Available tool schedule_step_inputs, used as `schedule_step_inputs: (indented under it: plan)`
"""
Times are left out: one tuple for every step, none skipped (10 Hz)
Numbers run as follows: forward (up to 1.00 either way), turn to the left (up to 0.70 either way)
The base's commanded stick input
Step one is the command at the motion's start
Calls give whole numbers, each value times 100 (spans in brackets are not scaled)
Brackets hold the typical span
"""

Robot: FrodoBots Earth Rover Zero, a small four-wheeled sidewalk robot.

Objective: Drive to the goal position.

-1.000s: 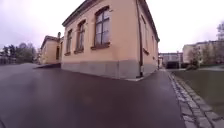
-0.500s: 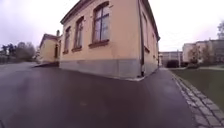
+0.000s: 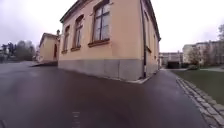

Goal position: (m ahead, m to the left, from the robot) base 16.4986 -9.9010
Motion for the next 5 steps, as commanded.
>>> schedule_step_inputs:
  plan:
    - [70,0]
    - [70,-5]
    - [70,-24]
    - [70,-35]
    - [70,-35]
